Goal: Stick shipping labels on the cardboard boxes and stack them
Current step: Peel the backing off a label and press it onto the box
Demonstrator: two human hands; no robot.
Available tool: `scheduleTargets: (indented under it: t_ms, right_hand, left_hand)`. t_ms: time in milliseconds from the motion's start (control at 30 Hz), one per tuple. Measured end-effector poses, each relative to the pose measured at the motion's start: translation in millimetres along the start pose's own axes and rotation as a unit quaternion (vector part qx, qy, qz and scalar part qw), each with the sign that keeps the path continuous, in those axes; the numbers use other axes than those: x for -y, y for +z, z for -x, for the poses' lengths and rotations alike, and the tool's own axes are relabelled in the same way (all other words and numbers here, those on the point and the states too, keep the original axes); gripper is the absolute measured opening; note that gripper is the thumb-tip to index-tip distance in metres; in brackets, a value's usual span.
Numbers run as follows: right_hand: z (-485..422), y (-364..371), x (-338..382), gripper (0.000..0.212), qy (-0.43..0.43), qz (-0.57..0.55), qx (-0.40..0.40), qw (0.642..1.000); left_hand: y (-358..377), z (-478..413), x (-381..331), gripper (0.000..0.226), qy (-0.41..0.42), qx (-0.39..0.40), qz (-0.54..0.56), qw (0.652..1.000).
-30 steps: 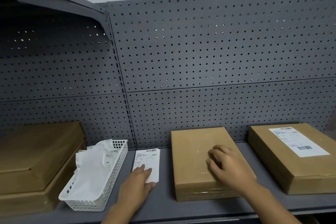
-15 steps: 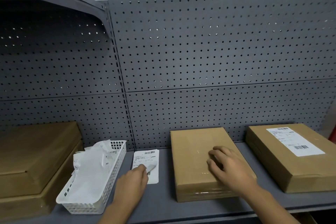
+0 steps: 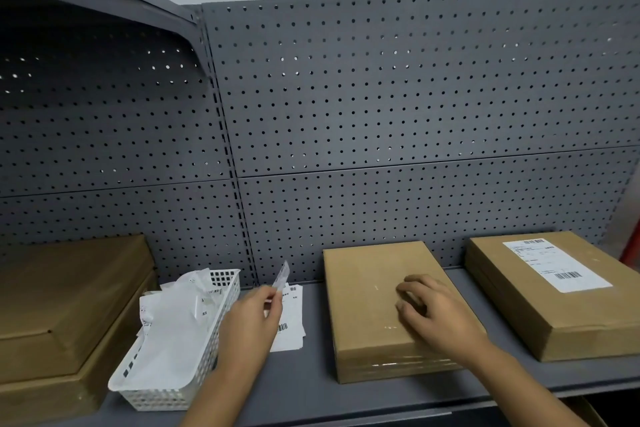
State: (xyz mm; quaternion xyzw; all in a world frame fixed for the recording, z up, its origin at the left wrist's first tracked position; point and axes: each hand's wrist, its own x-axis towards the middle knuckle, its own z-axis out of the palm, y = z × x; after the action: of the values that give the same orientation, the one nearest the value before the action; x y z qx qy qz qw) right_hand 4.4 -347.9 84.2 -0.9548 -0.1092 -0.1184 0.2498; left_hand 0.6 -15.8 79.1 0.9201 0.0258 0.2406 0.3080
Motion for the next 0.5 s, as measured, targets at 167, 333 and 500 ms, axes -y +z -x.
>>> scheduleTargets:
  t_ms: [167,333,500]
  right_hand:
    - [1,-15,9,0.021,0.013,-0.113,-0.037,0.993]
    - [5,-26,29,0.021,0.064,-0.295,-0.063,0.951]
    - [8,-25,54,0.025,0.091,-0.484,-0.030,0.870]
  left_hand:
    - [1,-8,-56,0.008,0.082,-0.055,0.033,0.995]
    - [14,-9,-90,0.009,0.140,-0.053,0.028,0.988]
    - [32,14,-117,0.013,0.185,-0.016,0.039,0.982]
